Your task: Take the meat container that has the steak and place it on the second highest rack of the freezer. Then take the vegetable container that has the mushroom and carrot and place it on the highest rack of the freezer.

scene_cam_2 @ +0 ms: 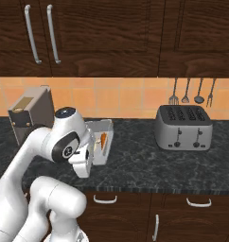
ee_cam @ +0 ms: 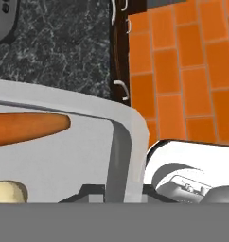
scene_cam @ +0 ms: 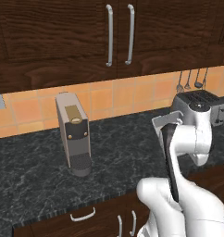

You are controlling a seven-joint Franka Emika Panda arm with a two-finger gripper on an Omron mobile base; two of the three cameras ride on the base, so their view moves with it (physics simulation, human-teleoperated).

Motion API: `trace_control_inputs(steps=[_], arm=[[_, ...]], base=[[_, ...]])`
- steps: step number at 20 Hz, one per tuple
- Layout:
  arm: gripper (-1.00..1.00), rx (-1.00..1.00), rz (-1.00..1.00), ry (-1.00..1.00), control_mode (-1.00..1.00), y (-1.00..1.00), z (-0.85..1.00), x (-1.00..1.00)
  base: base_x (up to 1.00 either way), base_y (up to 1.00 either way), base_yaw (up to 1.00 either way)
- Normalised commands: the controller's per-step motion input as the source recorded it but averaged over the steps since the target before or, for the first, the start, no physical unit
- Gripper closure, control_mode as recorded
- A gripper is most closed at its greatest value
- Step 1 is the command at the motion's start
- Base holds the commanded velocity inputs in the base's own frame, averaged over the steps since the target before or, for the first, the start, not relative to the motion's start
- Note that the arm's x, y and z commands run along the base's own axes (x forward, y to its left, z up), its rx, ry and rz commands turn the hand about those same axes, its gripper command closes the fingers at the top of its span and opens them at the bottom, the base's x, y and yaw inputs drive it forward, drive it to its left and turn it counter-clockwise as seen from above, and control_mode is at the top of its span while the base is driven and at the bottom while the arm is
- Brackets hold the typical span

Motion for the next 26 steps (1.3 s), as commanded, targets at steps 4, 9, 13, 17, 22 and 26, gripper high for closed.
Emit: trace_control_inputs(steps=[4, 9, 13, 17, 22, 26], arm=[[1.00, 0.26, -0.01, 0.12, -1.00, -0.14, 0.16, 0.04], [1.00, 0.20, -0.17, 0.25, -1.00, -0.02, 0.83, 0.04], [1.00, 0.01, -0.06, 0.13, -1.00, 0.01, 0.36, -0.30], [1.00, 0.05, 0.00, -0.18, -1.00, 0.00, -0.07, -0.69], [1.00, 0.00, 0.00, -0.13, -1.00, 0.00, 0.00, -0.20], [1.00, 0.00, 0.00, 0.00, -1.00, 0.00, 0.00, 0.00]], base=[[0.00, 0.00, 0.00], [0.00, 0.00, 0.00], [0.00, 0.00, 0.00], [0.00, 0.00, 0.00], [0.00, 0.00, 0.00], [0.00, 0.00, 0.00]])
